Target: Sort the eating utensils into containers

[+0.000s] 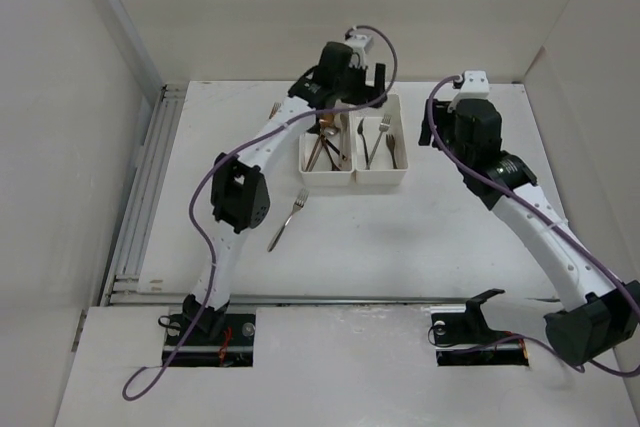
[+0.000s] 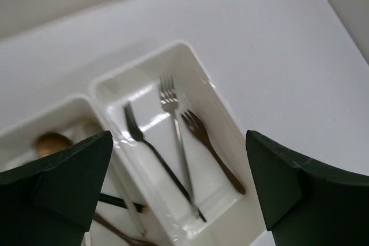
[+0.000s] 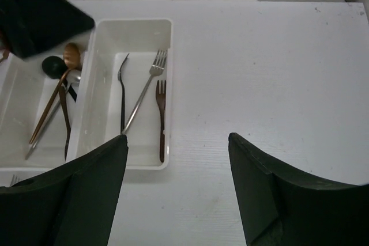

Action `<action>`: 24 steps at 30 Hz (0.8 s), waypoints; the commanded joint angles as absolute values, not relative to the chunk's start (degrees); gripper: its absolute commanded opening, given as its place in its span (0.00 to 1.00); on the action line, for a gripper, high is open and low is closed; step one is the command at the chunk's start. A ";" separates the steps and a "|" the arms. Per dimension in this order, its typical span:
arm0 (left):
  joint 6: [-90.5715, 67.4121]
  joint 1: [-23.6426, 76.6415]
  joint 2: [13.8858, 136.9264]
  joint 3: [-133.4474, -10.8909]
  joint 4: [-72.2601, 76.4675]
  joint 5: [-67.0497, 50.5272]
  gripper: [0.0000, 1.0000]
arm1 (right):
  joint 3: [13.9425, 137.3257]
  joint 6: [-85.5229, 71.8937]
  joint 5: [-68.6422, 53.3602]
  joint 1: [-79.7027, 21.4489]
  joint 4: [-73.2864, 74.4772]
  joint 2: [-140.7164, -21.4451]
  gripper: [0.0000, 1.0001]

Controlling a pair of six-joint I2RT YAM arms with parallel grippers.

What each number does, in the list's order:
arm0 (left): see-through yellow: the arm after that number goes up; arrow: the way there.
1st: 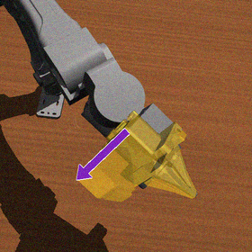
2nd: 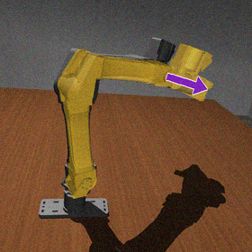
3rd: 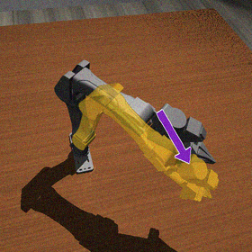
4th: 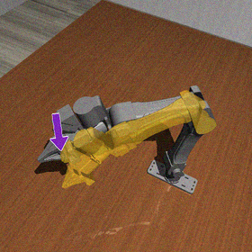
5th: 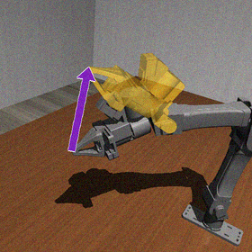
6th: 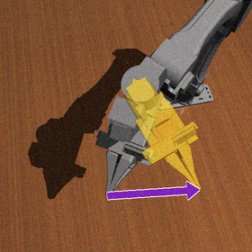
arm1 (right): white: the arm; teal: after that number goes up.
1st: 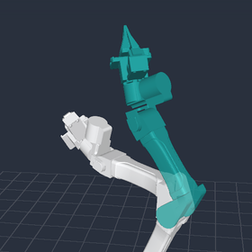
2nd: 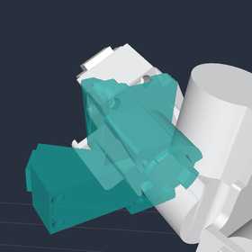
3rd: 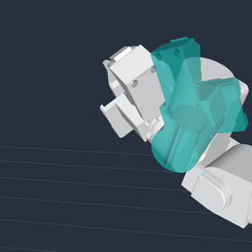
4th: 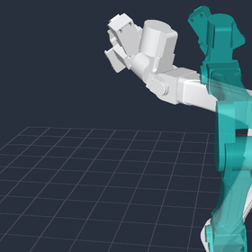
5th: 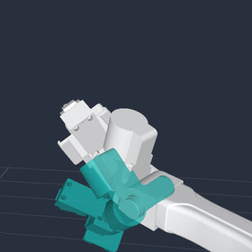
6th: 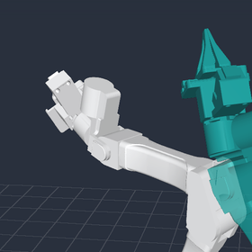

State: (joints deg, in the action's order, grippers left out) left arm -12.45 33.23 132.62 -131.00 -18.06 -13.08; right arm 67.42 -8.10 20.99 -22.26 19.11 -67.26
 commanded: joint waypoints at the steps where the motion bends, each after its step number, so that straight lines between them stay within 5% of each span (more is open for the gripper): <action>1: -7.93 28.84 120.68 -137.90 -18.45 -6.08 1.00 | 68.11 -5.10 19.87 -25.21 18.02 -68.19 0.76; 6: 0.43 19.81 116.02 -126.61 -19.60 0.17 1.00 | 70.39 -2.47 18.63 -28.21 18.02 -73.11 0.76; 11: 4.65 12.23 121.01 -123.39 -25.56 -1.91 0.84 | 72.94 -1.32 15.65 -29.53 17.49 -76.37 0.76; 24: 10.20 9.58 129.54 -113.82 -26.81 -6.06 0.88 | 74.79 -0.79 15.12 -31.11 18.54 -78.84 0.76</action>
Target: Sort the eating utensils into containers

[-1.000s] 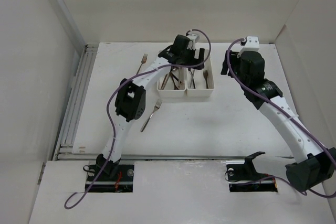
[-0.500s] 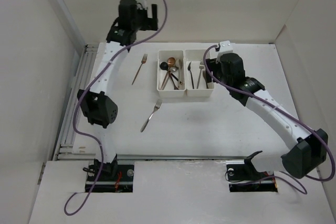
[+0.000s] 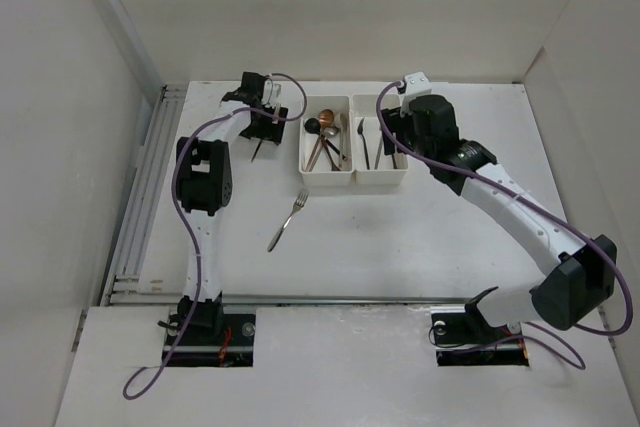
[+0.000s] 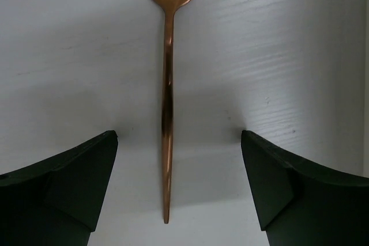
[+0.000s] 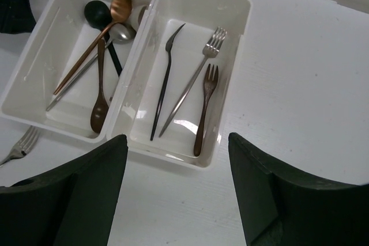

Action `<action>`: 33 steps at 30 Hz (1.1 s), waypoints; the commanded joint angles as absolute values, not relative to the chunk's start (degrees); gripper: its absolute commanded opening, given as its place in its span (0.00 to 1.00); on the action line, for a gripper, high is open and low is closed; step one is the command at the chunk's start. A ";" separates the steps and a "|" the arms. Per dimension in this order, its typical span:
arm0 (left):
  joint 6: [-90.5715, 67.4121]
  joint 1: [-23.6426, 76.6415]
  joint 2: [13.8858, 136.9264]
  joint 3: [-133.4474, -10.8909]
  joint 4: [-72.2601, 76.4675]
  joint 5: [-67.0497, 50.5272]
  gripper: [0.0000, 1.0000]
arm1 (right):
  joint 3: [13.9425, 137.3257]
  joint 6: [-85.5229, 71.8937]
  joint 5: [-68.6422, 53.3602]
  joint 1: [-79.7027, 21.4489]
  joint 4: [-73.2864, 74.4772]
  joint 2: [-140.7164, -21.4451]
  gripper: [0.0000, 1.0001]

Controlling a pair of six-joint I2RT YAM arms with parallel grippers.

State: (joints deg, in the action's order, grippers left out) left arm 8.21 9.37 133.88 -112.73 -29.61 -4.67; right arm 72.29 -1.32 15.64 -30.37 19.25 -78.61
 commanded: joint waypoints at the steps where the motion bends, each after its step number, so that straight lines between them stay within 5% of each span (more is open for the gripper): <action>1: 10.20 9.58 130.25 -113.82 -26.81 -4.41 0.86 | 74.79 -0.79 15.12 -31.11 19.07 -78.84 0.76; 7: 8.88 9.58 136.93 -117.42 -28.74 -2.02 0.79 | 74.79 -0.79 16.78 -31.11 19.07 -78.31 0.76; 10: 10.10 10.11 139.39 -118.56 -28.74 -1.49 0.65 | 74.79 -0.79 17.31 -31.11 19.59 -78.31 0.76; 16: 9.24 10.11 142.21 -122.86 -30.06 -3.96 0.00 | 75.32 -0.79 18.54 -31.11 20.13 -77.78 0.76; 19: 6.87 9.32 139.23 -122.87 -30.59 -8.69 0.00 | 75.32 0.61 14.43 -31.81 20.65 -77.78 0.79; 23: -5.25 5.98 123.82 -119.28 -23.84 -18.26 0.00 | 76.02 2.55 11.08 -34.71 19.08 -78.13 1.00; 27: -16.25 8.33 107.72 -108.65 -7.51 -20.92 0.00 | 80.85 3.08 6.17 -37.96 14.43 -84.44 1.00; 33: -20.12 14.49 105.82 -111.72 -14.68 -22.06 0.00 | 91.64 -4.03 -6.76 -37.97 3.70 -93.06 1.00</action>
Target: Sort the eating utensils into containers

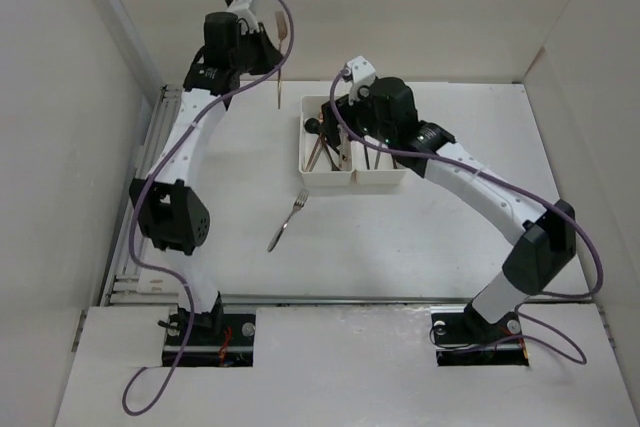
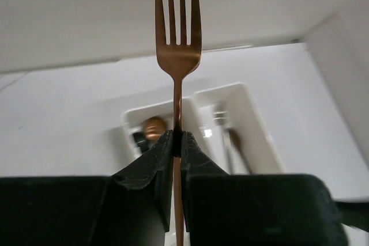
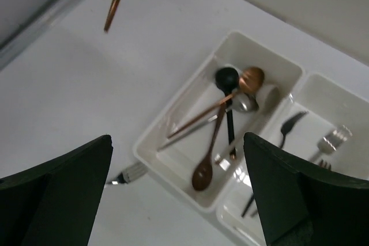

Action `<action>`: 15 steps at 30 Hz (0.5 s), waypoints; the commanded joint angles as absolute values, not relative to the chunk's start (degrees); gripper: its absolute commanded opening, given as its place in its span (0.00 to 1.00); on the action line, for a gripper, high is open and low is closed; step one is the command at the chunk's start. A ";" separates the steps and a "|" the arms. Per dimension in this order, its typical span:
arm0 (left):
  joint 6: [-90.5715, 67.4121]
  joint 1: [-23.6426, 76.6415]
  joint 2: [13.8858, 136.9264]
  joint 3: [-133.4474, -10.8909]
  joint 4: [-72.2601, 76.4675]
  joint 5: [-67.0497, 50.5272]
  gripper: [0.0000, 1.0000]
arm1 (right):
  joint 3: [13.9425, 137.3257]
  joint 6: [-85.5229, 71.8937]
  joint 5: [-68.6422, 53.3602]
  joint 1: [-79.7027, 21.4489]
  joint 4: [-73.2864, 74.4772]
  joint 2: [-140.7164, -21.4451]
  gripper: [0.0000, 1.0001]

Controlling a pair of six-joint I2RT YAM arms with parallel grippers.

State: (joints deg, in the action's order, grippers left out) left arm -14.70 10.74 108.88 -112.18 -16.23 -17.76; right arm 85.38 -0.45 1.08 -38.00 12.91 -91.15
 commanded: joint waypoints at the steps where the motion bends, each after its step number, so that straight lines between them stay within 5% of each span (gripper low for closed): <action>1: -20.13 15.89 105.82 -111.71 -15.90 -22.06 0.00 | 93.50 -5.09 -6.77 -37.97 3.69 -96.56 1.00; 13: -20.13 20.74 104.68 -112.85 -18.10 -19.78 0.00 | 93.88 -15.55 -10.56 -35.43 -3.60 -102.74 0.89; 15: -20.13 21.26 104.68 -112.85 -18.71 -20.30 0.00 | 93.87 -16.34 -9.15 -35.42 -4.21 -103.27 0.75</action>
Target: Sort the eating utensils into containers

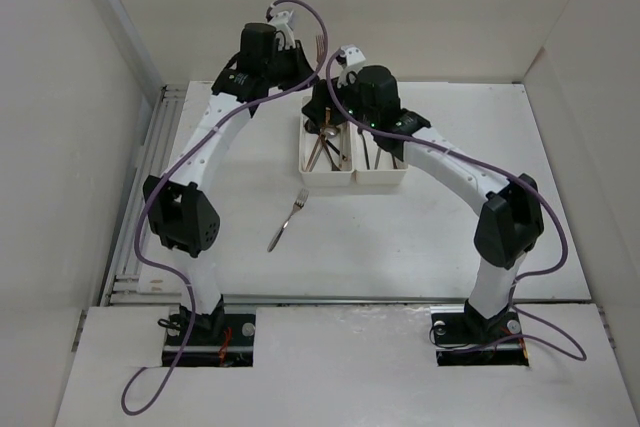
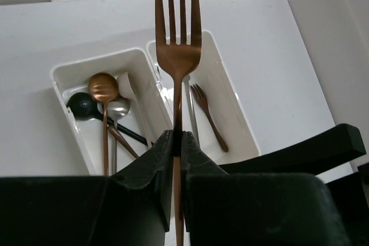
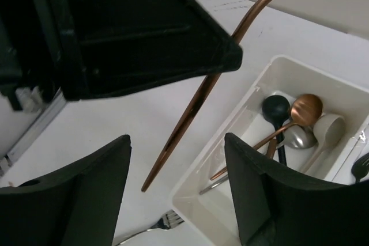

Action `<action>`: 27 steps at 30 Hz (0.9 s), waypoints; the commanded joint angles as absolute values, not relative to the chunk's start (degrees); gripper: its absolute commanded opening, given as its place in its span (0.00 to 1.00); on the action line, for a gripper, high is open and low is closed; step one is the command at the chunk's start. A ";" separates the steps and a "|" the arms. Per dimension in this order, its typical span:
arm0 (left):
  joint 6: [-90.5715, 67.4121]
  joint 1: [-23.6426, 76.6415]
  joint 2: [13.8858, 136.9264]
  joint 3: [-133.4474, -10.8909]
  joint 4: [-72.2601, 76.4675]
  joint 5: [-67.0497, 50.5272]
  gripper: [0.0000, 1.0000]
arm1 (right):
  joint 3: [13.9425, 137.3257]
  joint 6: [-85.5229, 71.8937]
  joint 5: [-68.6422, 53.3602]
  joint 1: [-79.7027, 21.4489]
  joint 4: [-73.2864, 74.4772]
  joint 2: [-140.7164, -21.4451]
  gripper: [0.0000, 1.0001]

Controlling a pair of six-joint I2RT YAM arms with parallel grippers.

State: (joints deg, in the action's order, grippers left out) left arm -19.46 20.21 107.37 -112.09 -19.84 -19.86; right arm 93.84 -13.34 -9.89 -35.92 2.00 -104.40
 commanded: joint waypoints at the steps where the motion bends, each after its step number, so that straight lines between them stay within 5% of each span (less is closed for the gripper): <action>1: -20.65 21.27 104.68 -112.85 -18.72 -21.00 0.00 | 93.87 -17.04 -9.14 -35.42 -4.22 -103.27 0.69; 5: -22.93 21.80 104.68 -112.85 -18.72 -23.37 0.00 | 95.71 -18.71 -13.70 -34.01 -4.22 -107.40 0.45; 9: -23.73 22.32 104.68 -112.85 -18.19 -23.99 0.00 | 93.88 -21.35 -13.01 -32.96 -6.41 -107.40 0.00; 11: -23.20 22.32 104.68 -111.36 -18.19 -25.48 0.00 | 92.82 -21.36 -12.31 -32.44 -7.73 -105.56 0.00; 12: -22.16 22.32 104.68 -110.75 -17.58 -27.66 0.09 | 92.29 -21.36 -11.09 -32.43 -7.73 -104.95 0.00; 15: -14.97 22.32 104.68 -110.74 -20.55 -28.48 1.00 | 89.04 -21.88 -8.18 -30.07 -7.73 -101.35 0.00; 20: 4.63 22.32 102.84 -112.25 -30.84 -16.02 1.00 | 84.81 -19.35 -2.30 -23.04 5.74 -98.00 0.00; 24: 16.07 22.32 92.58 -91.14 -29.54 -7.48 1.00 | 84.81 -14.77 2.28 -23.03 15.28 -100.71 0.00; 27: 18.71 22.32 88.96 -80.63 -30.67 -6.68 0.87 | 85.34 -14.15 3.33 -23.73 19.49 -103.35 0.00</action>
